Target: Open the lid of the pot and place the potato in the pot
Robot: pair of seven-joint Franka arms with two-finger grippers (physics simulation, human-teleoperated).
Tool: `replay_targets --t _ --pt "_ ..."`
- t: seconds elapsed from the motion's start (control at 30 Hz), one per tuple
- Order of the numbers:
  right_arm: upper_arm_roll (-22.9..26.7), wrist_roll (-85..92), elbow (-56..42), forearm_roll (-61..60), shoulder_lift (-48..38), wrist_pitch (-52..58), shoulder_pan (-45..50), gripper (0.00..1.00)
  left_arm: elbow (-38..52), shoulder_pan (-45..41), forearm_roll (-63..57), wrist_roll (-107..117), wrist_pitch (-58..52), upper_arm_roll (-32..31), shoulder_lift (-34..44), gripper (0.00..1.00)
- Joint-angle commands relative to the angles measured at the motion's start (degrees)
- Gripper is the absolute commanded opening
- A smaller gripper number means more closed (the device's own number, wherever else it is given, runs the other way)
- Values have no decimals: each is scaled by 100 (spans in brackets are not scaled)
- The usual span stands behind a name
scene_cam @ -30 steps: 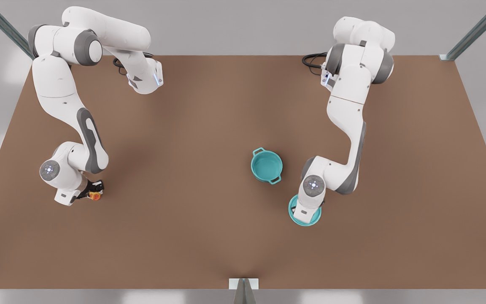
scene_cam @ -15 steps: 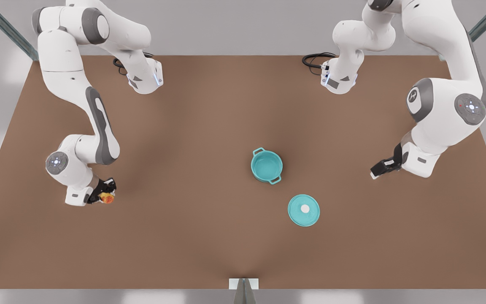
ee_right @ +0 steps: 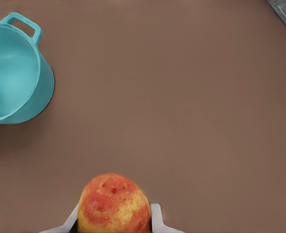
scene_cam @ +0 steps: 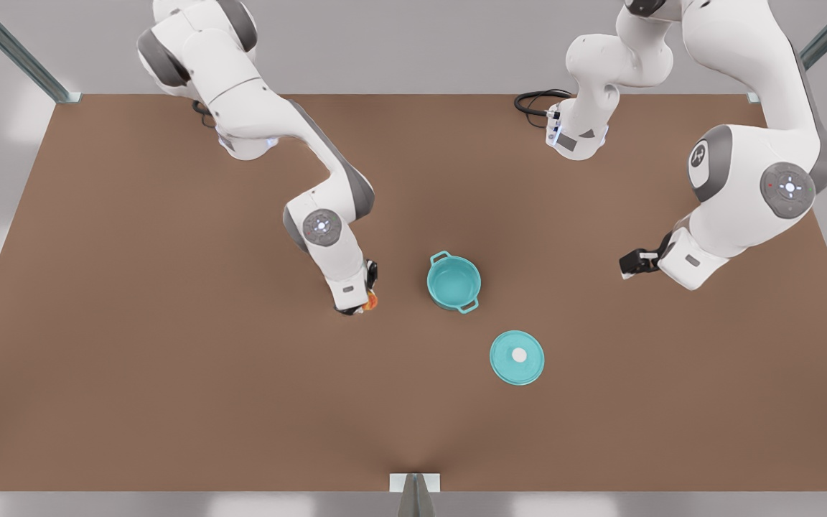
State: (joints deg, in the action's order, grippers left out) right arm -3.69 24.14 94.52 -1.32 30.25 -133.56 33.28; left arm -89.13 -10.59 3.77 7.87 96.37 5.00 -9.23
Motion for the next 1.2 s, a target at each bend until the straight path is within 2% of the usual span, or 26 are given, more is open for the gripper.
replay_targets --t 0.0,0.2,0.23,0.43,0.5,0.63,0.67,0.7,0.73,0.87,0.93,1.0,1.07,1.1,1.17 --pt "0 -3785 -153 123 156 50 266 38 1 5 -8 -945 -57 1 0 100" --pt "-26 -4954 -1173 123 991 -12 899 38 53 -118 1 -954 -39 1 -35 100" --pt "-26 -5130 -1270 123 1070 -12 978 38 317 -136 -70 -954 -48 1 -202 100" --pt "-387 -5631 -2438 88 2019 -47 1057 38 317 -145 -61 -945 -30 10 -238 100" --pt "-396 -5763 -2553 88 2283 -504 1137 38 317 -145 -70 -936 -22 10 -238 100" --pt "-404 -5807 -2527 88 2406 -662 1216 38 317 -154 -78 -936 5 1 -246 100" --pt "-404 -5807 -2518 88 2406 -662 1216 40 317 -145 -78 -936 5 10 -246 100" --pt "-404 -5859 -2518 79 2406 -662 1216 75 317 -145 -78 -936 5 10 -246 100" --pt "-404 -6018 -2518 88 2406 -662 1216 100 317 -154 -78 -936 5 10 -246 100" --pt "-343 -6018 -2527 53 2082 -583 1146 100 317 -162 -96 -936 14 10 -246 100" --pt "-360 -5764 -2527 97 1124 787 355 100 326 -162 -87 -936 14 10 -246 100" --pt "-343 -3041 -2518 141 394 2422 -1164 100 326 -162 -87 -936 14 1 -246 100" --pt "-343 -464 -2527 141 86 3398 -2949 100 326 -162 -87 -927 5 1 -246 100" --pt "-352 -261 -2509 158 95 3767 -3415 100 326 -171 -87 -927 14 1 -281 100" --pt "-360 -331 -2413 123 42 4058 -3574 100 317 -171 -87 -927 5 1 -290 100"
